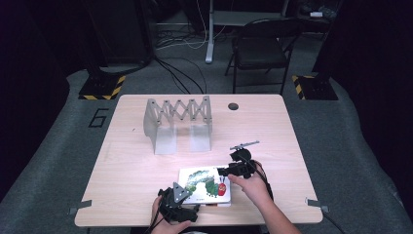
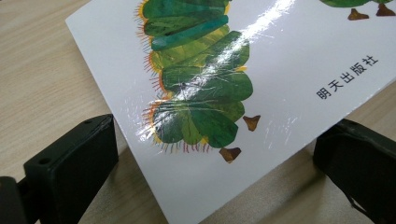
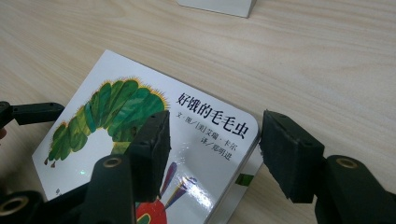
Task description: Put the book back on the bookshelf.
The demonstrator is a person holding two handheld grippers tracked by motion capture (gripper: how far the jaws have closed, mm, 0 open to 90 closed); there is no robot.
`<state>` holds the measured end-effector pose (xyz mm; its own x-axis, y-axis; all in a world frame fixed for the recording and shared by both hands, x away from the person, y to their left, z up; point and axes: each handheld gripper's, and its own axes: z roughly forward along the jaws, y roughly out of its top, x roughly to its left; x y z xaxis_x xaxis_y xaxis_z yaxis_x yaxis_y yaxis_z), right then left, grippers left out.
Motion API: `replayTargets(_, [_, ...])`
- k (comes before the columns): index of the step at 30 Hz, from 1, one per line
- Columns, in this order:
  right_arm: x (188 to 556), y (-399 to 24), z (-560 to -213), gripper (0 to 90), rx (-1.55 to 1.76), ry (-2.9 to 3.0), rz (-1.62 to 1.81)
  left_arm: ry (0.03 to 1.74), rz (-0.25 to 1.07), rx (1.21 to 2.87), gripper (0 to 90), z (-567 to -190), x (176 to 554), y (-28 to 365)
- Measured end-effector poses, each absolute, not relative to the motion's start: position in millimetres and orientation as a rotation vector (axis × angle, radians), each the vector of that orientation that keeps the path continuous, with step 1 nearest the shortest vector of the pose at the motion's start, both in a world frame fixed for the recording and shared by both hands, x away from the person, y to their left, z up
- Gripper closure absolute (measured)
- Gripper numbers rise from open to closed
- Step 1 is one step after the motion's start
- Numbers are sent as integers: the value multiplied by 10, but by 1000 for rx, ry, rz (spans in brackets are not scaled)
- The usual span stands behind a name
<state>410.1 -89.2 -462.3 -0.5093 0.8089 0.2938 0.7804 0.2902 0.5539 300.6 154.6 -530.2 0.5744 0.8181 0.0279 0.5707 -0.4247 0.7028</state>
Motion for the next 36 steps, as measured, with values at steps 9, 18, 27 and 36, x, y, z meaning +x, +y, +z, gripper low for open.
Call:
replayTargets(9, [4106, -872, -4638, 467, 1545, 2520, 1090, 1054, 600, 2186, 34, -5255, 2989, 1542])
replayTargets(18, [4113, -834, -4677, 467, 1538, 2543, 1069, 1036, 608, 2200, 41, -5244, 3014, 1568])
replayTargets(27, [4110, -822, -4686, 467, 1535, 2536, 1063, 885, 735, 2237, 204, -5224, 2897, 1497])
replayTargets(36, [4125, -829, -4697, 464, 1572, 2547, 1061, 864, 725, 2218, 211, -5244, 2921, 1554])
